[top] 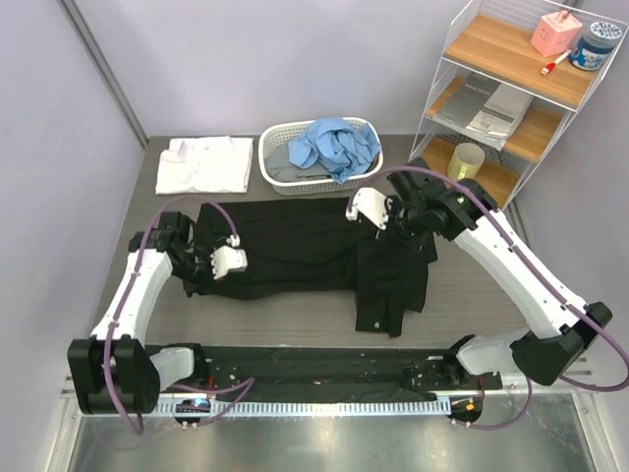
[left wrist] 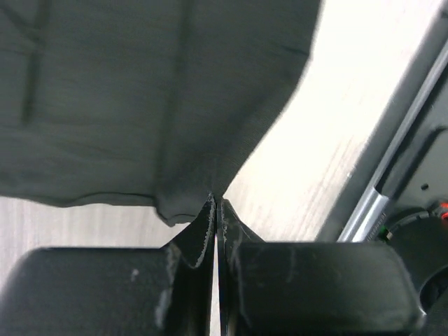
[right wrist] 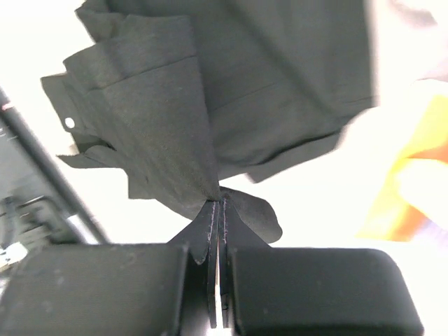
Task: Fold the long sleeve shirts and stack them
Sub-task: Fold the shirt
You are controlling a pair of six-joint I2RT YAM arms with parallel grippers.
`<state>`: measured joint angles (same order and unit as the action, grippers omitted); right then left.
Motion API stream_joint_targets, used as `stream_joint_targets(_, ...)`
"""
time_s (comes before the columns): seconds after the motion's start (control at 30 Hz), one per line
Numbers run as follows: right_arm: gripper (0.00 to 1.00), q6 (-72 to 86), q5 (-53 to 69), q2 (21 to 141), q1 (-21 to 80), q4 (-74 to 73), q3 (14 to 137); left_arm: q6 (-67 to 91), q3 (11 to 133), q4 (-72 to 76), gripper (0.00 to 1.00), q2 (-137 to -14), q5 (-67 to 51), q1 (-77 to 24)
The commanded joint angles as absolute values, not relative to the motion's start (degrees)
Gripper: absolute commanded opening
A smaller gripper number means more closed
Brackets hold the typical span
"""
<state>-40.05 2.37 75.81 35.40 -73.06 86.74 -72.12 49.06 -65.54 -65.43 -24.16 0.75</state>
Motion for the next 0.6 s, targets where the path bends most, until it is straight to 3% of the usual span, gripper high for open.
stream_joint_targets(0.0,0.01,-44.8,-3.9,79.3,35.3,-69.5,93.7,-65.5,56.0,-60.9,0.00,-71.3,-27.1,0.5)
stream_joint_targets(0.57,0.01,-58.7,-10.6,93.9,33.5,-60.4,102.3,-60.6,65.0,-50.1,0.00,-89.6,-20.9,0.7)
